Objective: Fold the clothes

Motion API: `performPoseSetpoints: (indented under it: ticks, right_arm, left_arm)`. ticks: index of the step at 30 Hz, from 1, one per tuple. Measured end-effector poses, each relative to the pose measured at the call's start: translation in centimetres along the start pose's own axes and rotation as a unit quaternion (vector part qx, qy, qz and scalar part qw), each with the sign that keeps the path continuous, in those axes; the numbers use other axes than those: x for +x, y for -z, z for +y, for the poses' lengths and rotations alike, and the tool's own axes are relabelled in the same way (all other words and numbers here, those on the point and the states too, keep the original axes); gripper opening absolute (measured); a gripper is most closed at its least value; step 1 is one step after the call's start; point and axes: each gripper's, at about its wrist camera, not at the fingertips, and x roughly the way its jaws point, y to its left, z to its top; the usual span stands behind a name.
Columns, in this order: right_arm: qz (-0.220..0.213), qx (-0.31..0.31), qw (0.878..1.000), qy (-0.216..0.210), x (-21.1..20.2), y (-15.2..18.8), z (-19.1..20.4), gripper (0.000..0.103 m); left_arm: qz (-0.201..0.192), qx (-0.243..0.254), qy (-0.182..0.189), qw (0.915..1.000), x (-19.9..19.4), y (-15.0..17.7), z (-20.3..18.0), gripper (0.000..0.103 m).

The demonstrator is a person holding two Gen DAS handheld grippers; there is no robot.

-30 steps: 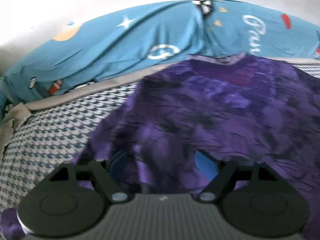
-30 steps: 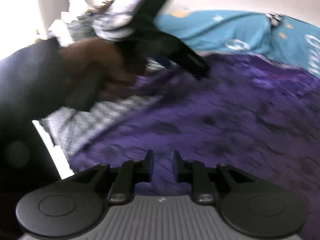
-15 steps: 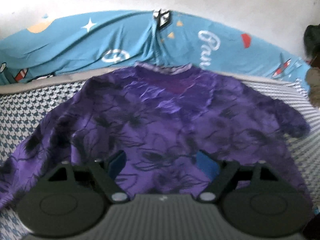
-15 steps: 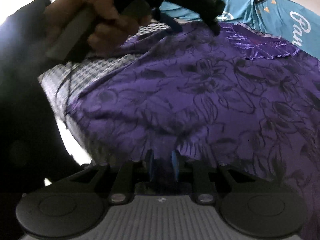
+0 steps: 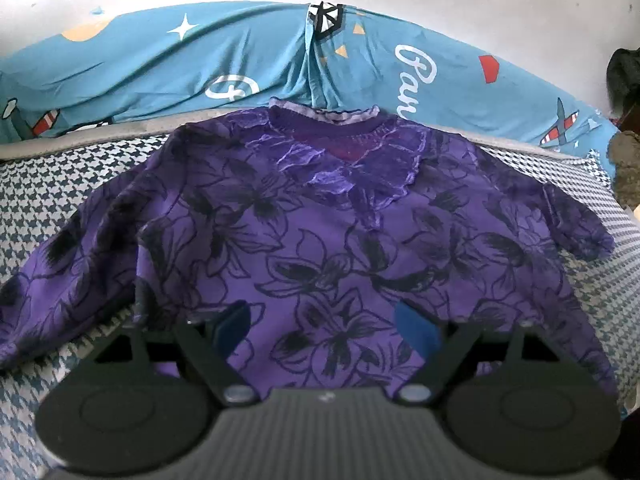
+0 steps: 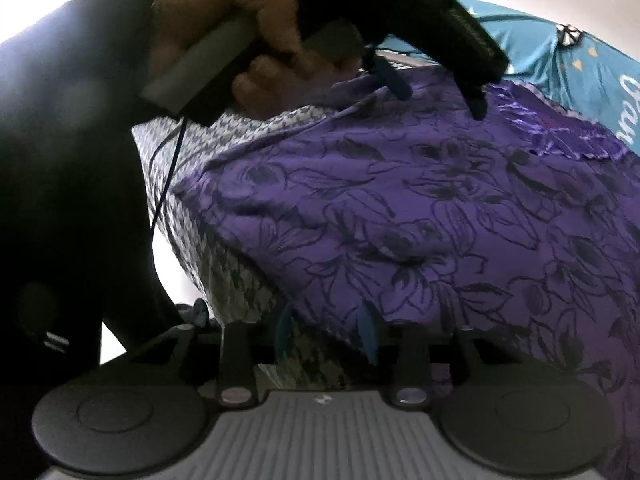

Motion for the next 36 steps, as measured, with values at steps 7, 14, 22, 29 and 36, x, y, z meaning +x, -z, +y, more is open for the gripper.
performPoseSetpoints:
  ticks: [7,14,22,29,36]
  right_arm:
    - [0.011,-0.015,1.0,0.001,0.3,0.1,-0.1,0.006]
    - [0.043,-0.019,0.998,-0.036,-0.4,1.0,0.1,0.006]
    - [0.026,0.005,0.999,-0.039,-2.1,0.6,-1.1,0.004]
    - [-0.002,0.06,0.998,0.006,-3.8,-0.6,-6.4,0.004]
    - [-0.028,0.118,0.991,0.058,-5.2,-1.8,-11.8,0.005]
  left_arm:
    - [-0.003,-0.018,-0.003,0.9998,-0.2,-0.3,0.8,0.083]
    - [-0.008,-0.048,-0.01,0.9988,-0.2,-0.8,2.1,0.086]
    - [0.014,-0.036,-0.013,0.9992,1.3,-0.2,0.9,0.087]
    - [0.021,-0.016,-0.013,0.9996,2.5,0.2,-0.8,0.091]
    - [0.036,0.004,-0.012,0.9993,4.1,0.9,-2.4,0.093]
